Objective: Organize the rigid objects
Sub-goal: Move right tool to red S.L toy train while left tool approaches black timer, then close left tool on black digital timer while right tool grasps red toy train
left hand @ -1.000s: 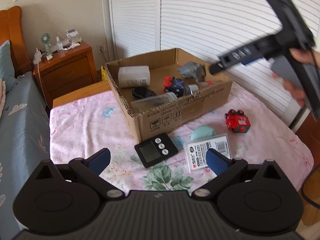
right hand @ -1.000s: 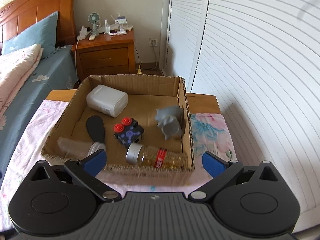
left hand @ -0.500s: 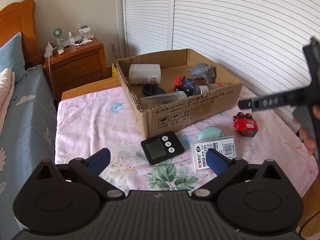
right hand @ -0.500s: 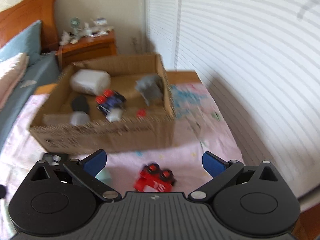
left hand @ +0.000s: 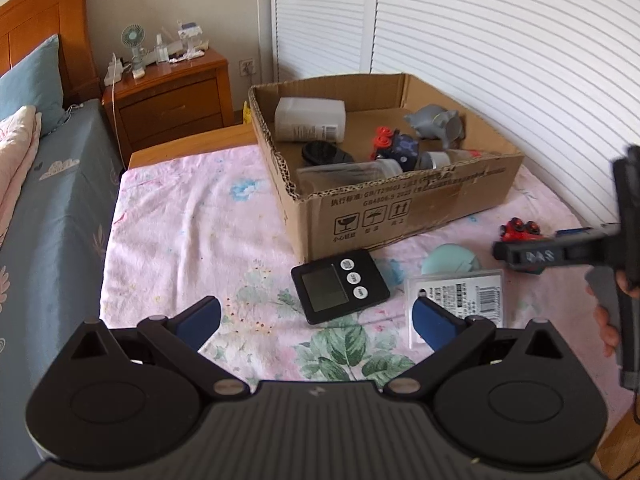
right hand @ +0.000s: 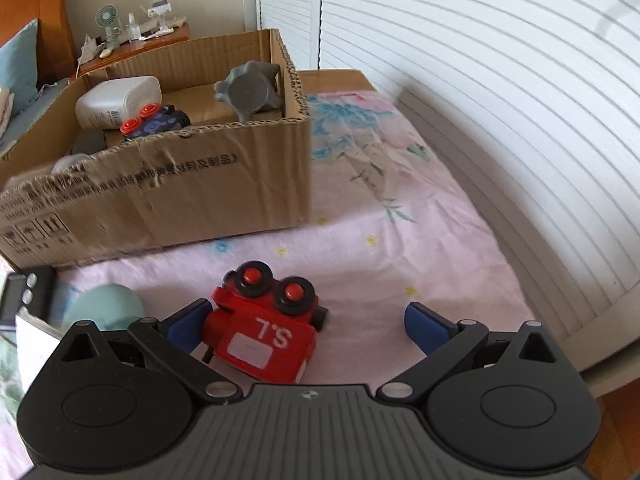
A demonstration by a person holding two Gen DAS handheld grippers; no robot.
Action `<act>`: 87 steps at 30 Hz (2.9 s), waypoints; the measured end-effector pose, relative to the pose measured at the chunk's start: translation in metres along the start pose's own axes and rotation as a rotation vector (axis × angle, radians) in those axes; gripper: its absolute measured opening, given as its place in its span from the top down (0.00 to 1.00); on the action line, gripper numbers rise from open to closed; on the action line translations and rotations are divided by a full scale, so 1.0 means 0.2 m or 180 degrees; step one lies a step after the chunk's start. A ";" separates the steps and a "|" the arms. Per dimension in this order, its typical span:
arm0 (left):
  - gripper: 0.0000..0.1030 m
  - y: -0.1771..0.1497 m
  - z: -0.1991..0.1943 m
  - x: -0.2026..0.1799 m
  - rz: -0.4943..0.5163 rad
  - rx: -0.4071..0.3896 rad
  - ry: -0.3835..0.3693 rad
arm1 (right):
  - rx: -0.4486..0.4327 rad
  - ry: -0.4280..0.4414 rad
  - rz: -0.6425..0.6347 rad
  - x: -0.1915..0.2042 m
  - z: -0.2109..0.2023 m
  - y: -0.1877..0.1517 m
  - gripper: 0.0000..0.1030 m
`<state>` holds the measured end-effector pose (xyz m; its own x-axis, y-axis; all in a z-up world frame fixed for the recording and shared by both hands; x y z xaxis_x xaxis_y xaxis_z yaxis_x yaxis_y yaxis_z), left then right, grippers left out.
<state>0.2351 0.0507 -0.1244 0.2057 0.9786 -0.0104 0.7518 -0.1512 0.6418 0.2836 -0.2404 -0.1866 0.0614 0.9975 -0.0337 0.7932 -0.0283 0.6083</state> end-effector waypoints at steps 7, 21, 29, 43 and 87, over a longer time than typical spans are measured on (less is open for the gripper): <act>0.02 0.06 0.16 -0.02 -0.0116 0.0137 0.0032 | -0.0107 0.0041 -0.0031 -0.03 -0.03 -0.04 0.00; 0.00 0.03 0.47 -0.02 -0.0264 0.0308 0.0250 | -0.0192 0.0113 -0.0112 -0.04 -0.03 -0.04 0.00; 0.00 -0.03 0.43 0.06 -0.0289 0.0276 0.0215 | -0.0225 0.0135 -0.0135 -0.03 -0.04 -0.05 0.00; 0.02 -0.04 0.41 0.06 -0.0227 0.0057 0.0178 | -0.0241 0.0141 -0.0138 -0.04 -0.04 -0.05 0.00; 0.33 -0.04 0.36 -0.03 -0.0090 -0.0081 0.0035 | -0.0618 0.0234 -0.0238 0.11 -0.10 -0.07 0.24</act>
<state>0.2726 0.0367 -0.1849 0.1775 0.9839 -0.0204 0.7410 -0.1200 0.6607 0.2618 -0.2165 -0.1788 -0.0432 0.9986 -0.0310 0.6618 0.0519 0.7479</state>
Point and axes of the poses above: each gripper's, at about its wrist camera, not at the fingertips, and z roughly the way its jaws point, x to its left, y to its top, the point moved 10 cm from there along z, roughly the way its jaws point, and after that the axes turned 1 degree about x, right-handed, at the moved point
